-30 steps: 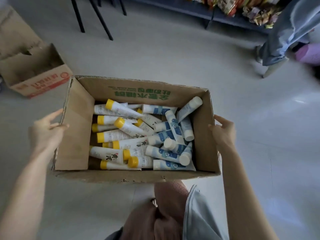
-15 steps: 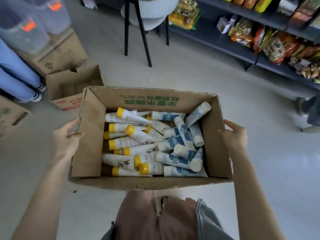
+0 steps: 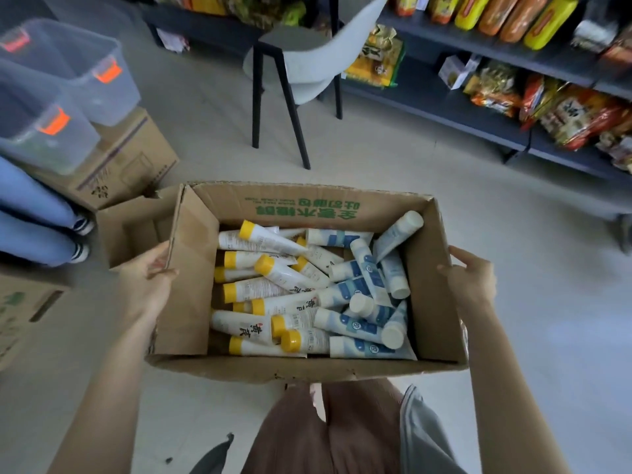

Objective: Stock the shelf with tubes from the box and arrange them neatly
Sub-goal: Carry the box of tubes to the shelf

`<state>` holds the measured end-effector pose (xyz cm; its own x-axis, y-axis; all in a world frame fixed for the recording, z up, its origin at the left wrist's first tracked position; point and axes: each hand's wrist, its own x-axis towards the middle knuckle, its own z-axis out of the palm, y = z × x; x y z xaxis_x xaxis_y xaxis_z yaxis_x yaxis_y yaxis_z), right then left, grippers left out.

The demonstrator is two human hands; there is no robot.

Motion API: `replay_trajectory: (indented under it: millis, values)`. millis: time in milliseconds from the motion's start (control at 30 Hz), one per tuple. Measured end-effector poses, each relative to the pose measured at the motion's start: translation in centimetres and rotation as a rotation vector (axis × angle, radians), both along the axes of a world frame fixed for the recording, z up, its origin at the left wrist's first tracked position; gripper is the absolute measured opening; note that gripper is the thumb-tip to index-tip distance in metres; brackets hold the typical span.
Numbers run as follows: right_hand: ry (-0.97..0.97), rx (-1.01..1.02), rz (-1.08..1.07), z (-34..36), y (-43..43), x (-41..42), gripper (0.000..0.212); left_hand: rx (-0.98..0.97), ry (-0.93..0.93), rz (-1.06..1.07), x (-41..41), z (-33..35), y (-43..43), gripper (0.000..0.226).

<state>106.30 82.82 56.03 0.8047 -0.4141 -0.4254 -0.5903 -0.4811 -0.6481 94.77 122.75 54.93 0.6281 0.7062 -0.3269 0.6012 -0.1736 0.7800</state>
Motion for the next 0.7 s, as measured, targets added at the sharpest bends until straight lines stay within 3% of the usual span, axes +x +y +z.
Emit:
replay_trajectory:
  millis: [333,433,700]
  values:
    - [0.039,-0.008,0.062,-0.2,6.3,19.4,0.042,0.086,0.107,0.096,15.8,0.0,4.2,0.054]
    - [0.004,-0.018,0.102,0.7,9.2,26.1,0.042,0.002,0.081,0.048,20.3,0.7,7.0,0.052]
    - [-0.006,-0.018,0.195,1.6,19.2,39.6,0.043,0.103,-0.005,0.122,30.7,2.0,15.2,0.046]
